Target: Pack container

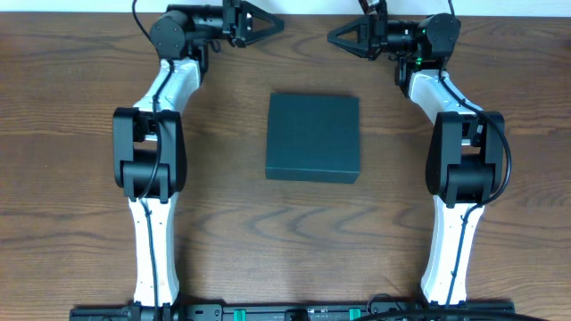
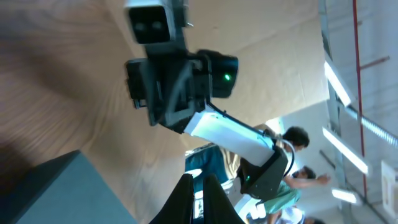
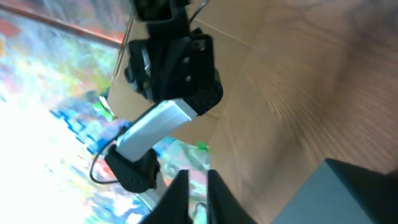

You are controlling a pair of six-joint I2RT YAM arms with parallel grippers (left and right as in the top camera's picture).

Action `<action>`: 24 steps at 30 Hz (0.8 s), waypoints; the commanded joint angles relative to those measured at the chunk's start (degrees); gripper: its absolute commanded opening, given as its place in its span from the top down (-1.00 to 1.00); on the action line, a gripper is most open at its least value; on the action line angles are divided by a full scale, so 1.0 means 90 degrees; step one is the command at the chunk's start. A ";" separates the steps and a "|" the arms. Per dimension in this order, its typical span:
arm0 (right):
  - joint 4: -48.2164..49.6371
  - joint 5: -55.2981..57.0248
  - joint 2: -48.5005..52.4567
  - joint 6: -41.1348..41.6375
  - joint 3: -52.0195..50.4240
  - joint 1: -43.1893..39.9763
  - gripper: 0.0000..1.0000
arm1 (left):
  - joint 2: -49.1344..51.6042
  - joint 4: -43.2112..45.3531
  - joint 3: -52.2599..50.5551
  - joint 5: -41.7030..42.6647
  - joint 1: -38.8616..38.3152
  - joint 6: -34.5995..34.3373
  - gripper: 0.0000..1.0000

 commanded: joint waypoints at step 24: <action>-0.0347 -0.0073 -0.0170 0.1460 0.3305 -0.0869 0.66 | -0.1554 -0.1955 0.0073 0.0044 0.1729 -0.0398 0.89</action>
